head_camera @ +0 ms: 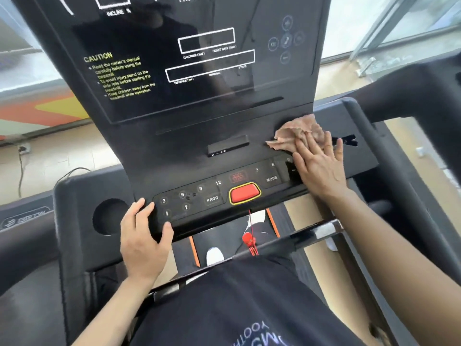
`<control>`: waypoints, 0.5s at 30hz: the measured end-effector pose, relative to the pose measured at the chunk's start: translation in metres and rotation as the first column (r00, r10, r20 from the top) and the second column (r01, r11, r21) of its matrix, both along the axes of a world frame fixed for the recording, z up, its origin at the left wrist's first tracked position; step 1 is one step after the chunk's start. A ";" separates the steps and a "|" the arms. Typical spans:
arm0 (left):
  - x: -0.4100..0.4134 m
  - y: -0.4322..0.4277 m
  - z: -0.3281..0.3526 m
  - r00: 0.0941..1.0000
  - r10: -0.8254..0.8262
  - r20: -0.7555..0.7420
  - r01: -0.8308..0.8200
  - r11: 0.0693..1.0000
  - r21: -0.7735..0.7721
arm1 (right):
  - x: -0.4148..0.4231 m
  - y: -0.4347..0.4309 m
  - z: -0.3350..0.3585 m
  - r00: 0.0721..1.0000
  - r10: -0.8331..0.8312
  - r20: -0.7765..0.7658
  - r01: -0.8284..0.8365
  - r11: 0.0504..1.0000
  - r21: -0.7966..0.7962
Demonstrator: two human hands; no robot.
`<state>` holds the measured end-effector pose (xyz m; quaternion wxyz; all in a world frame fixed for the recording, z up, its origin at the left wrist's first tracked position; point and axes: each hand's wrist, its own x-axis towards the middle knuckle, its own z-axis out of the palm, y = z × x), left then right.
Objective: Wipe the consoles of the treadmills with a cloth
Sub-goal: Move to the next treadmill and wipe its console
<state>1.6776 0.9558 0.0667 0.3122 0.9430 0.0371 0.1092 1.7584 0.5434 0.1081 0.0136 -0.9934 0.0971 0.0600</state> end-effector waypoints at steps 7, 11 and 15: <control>0.000 -0.001 -0.001 1.000 0.001 -0.006 -0.001 1.000 0.001 | -0.041 0.022 -0.006 0.963 -0.268 0.013 0.267 0.963 0.015; -0.001 -0.001 -0.003 1.000 0.005 0.005 -0.005 1.000 0.016 | -0.063 0.037 -0.002 0.947 -0.316 0.062 0.316 0.949 0.014; -0.001 -0.001 -0.006 1.000 0.007 0.024 -0.007 1.000 0.029 | -0.058 0.014 -0.002 0.970 -0.084 0.228 0.063 0.993 0.097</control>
